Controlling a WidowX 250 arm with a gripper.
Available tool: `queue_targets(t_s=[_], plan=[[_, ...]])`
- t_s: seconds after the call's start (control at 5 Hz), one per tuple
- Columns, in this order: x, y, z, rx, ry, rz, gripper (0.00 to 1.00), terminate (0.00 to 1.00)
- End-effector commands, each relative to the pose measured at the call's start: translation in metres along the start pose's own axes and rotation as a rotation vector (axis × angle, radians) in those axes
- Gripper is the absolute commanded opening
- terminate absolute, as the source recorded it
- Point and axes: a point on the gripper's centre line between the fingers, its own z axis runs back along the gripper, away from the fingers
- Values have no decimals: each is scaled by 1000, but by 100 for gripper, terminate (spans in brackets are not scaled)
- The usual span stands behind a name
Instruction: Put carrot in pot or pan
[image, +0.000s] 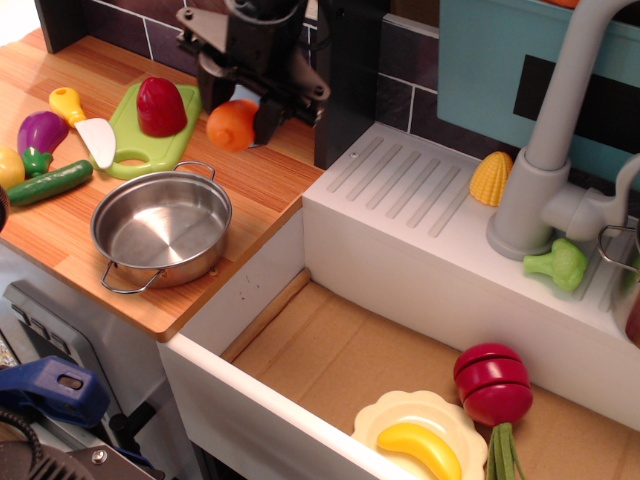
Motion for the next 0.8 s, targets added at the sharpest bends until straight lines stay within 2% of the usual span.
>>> queue_targets(t_s=[0.0, 0.2, 0.4, 0.6], plan=[[-8, 17, 5, -20, -20, 39, 0, 0], [-3, 26, 4, -62, -57, 5, 100, 0], [-3, 26, 4, -62, -57, 5, 100, 0], [-3, 26, 4, -62, -57, 5, 100, 100]])
